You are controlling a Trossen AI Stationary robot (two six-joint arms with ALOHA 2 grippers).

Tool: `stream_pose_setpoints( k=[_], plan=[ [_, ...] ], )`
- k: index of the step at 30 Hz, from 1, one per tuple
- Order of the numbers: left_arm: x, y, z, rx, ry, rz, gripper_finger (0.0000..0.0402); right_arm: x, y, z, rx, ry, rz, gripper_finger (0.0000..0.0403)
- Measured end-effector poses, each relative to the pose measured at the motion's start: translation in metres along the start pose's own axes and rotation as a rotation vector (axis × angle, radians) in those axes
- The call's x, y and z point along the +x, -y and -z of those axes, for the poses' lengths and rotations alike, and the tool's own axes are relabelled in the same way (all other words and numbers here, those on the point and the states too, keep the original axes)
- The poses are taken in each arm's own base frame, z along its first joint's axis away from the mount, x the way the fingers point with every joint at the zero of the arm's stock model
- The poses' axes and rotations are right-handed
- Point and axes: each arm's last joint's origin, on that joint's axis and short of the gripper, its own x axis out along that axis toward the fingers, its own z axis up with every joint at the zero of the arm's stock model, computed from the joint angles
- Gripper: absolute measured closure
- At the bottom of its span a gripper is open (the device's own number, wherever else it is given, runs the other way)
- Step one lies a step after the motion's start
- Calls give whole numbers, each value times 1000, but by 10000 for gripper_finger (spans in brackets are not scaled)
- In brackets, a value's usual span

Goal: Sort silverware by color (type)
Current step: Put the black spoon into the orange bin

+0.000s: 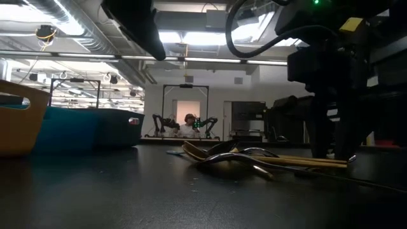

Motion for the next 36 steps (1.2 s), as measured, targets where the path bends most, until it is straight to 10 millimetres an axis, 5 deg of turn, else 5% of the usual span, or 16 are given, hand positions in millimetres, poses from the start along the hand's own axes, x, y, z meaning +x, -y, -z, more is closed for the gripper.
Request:
stream_pose_setpoints(
  k=[5, 15, 36],
  plan=[
    [0, -2, -1, 26, 36, -77, 346, 0, 0, 0, 0, -2, 0, 301],
    [0, -3, -1, 26, 43, -90, 346, 1, 0, 1, 1, -3, -12, 395],
    [0, -3, -1, 25, 43, -90, 346, -14, 1, -12, -79, -101, -17, 402]
  ],
)
